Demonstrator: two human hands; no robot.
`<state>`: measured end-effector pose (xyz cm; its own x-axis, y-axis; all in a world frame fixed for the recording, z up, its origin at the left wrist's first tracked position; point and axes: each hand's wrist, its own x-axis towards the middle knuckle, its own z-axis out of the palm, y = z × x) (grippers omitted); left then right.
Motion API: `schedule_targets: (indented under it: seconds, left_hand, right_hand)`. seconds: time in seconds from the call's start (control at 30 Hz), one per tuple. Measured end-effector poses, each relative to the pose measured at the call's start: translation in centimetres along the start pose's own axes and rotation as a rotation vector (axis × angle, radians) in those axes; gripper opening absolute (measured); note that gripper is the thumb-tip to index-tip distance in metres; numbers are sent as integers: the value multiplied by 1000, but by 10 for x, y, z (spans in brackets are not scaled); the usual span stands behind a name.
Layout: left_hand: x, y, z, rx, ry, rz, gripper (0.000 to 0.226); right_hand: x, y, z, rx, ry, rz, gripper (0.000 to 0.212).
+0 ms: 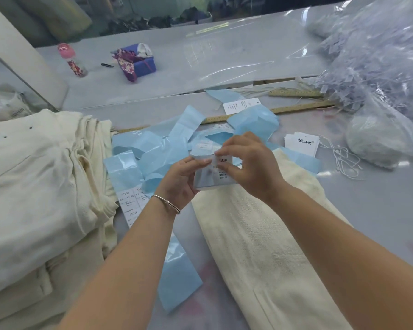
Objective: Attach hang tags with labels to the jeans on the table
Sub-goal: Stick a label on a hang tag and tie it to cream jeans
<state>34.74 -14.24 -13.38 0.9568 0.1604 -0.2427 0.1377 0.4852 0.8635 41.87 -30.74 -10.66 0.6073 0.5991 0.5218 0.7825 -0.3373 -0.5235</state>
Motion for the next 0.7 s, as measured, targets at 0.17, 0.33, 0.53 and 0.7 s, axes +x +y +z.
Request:
schedule_targets:
  seconds: [0.17,0.33,0.53,0.7]
  left_hand:
    - [1,2,8,17,30,-46,29]
    - [5,2,16,-18,113,-44,29]
    - [9,3,20,36,177,-21,15]
    - [13,7,19,36,223,-65,11]
  right_hand:
    - [1,-3,0,-49,-20,5,18]
    - [7,-6,-2,-85,-36,2,13]
    - [7,-5,-1,-69,8,-4,7]
    - [7,-16,-8,-43,-13,-9,5]
